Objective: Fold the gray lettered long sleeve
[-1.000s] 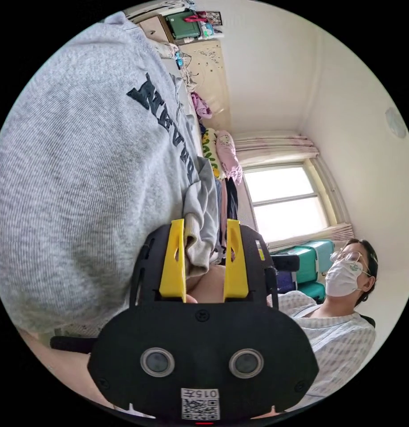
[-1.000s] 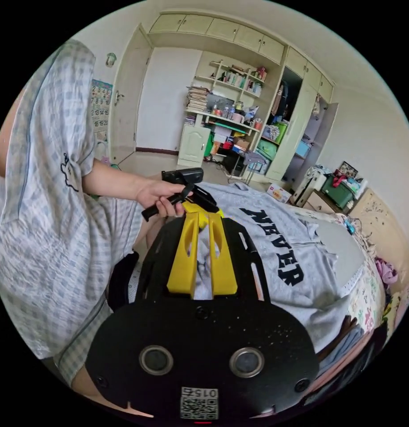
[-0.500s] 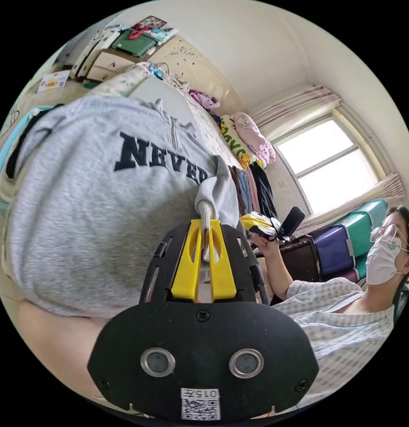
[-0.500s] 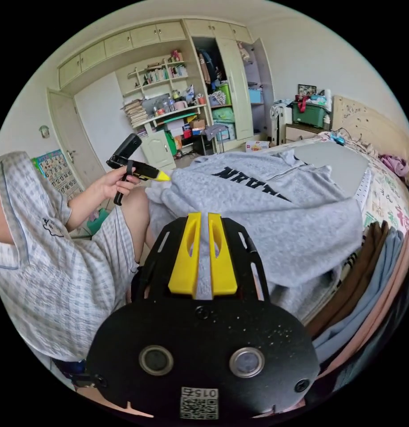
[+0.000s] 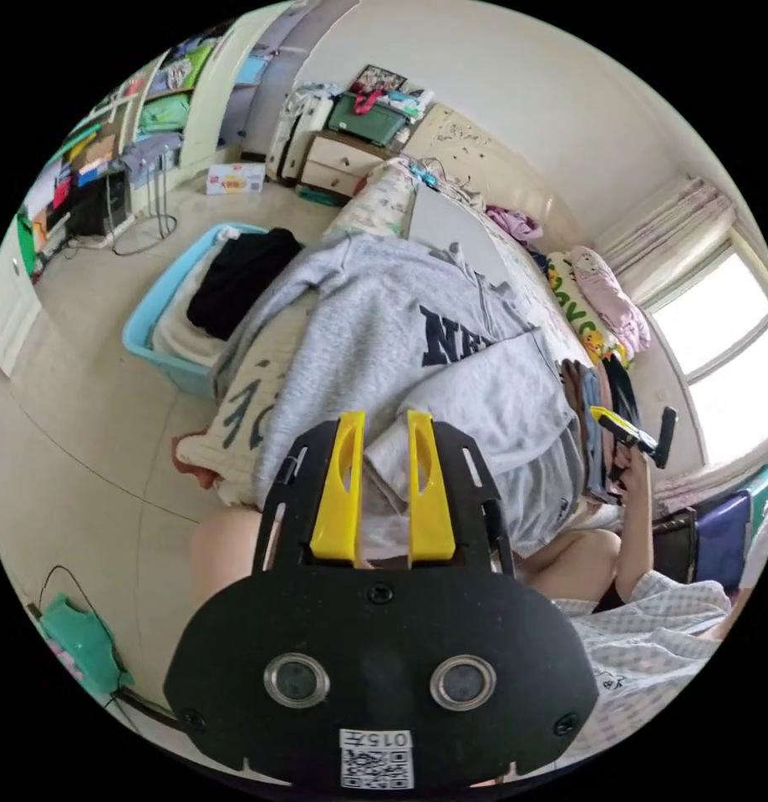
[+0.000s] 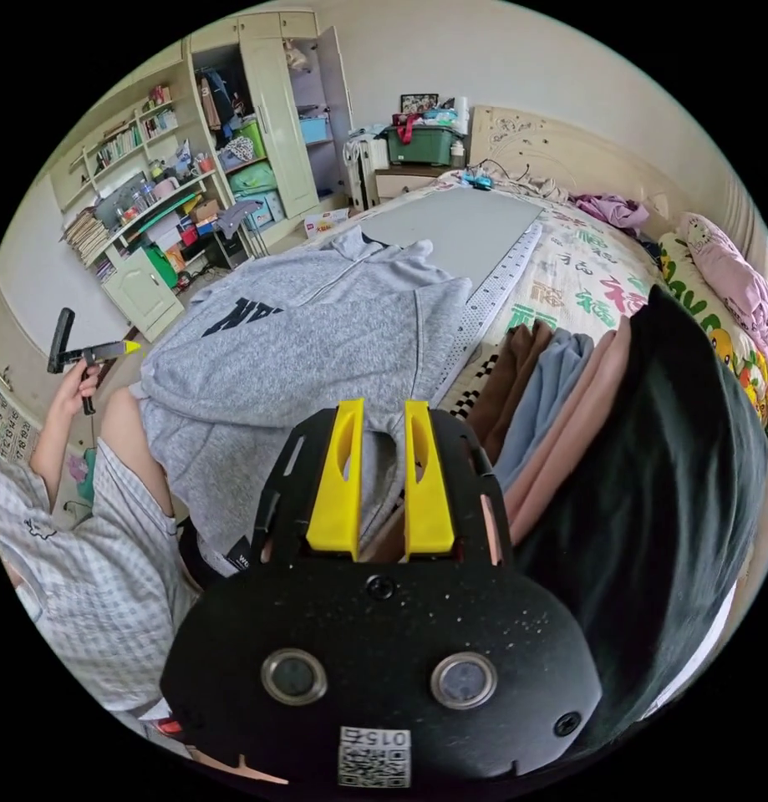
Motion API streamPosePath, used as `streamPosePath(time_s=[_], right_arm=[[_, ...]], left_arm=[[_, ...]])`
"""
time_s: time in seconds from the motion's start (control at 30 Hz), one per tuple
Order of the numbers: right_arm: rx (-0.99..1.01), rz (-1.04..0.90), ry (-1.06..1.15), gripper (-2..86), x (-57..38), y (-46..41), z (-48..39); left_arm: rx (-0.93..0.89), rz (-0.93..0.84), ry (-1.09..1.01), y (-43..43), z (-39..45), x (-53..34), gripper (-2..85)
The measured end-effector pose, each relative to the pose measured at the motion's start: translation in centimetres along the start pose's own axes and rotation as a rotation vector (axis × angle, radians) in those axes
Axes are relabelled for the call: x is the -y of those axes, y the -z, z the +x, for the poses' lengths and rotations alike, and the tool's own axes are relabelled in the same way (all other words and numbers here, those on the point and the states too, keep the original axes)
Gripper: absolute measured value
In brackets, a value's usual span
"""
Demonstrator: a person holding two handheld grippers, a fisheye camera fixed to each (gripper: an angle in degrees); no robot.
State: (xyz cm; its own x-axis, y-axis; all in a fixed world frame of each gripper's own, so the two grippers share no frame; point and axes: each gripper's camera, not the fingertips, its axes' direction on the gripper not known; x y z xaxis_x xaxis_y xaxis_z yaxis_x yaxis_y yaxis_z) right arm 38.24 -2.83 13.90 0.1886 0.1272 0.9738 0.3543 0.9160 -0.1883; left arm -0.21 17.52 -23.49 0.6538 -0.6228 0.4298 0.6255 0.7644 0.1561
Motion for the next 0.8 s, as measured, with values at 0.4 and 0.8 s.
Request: streamPosePath(time_s=[0.4,0.8], right_arm=[[-0.011,-0.143,0.093,10.0,9.9,-5.1,-4.1],[-0.272,-0.189,0.179,4.6,15.2,-13.1,-9.4]], left_arm=[[-0.216,-0.267,-0.559,-25.1,33.2,15.2,12.3],[-0.053,-0.245,-0.666,-36.2,46.3,14.9,6.0]])
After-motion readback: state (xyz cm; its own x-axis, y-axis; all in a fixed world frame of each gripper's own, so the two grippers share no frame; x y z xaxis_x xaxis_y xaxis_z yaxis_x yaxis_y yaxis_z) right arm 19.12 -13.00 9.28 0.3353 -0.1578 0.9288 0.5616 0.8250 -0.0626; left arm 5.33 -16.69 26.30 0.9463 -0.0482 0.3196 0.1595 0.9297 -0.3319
